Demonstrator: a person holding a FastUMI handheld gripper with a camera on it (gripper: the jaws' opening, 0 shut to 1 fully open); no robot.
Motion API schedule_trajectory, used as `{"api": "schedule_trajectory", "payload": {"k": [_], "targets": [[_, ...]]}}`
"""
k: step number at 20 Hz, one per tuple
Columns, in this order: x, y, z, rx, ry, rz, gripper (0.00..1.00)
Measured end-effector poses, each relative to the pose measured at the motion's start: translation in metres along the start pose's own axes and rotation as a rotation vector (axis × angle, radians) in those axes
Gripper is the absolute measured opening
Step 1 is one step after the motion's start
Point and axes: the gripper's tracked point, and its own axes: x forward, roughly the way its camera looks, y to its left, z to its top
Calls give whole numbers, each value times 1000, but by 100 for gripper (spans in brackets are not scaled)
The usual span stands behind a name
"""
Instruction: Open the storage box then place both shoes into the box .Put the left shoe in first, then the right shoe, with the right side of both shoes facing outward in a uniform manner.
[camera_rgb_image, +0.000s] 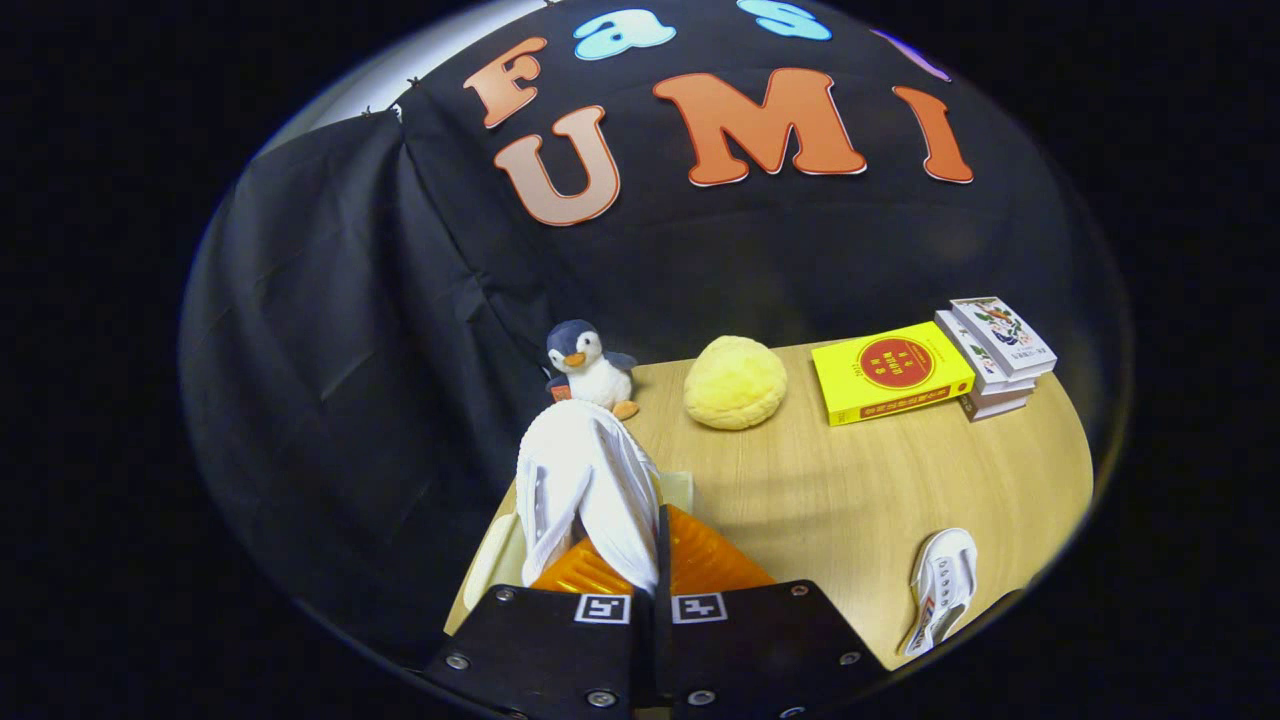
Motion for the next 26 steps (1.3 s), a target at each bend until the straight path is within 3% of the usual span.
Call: {"api": "schedule_trajectory", "payload": {"k": [8, 15, 26], "targets": [[53, 50, -52, 36, 164, -6, 1], [87, 50, -102, 124, 277, -108, 1], [98, 51, -129, 289, 283, -174, 1]]}}
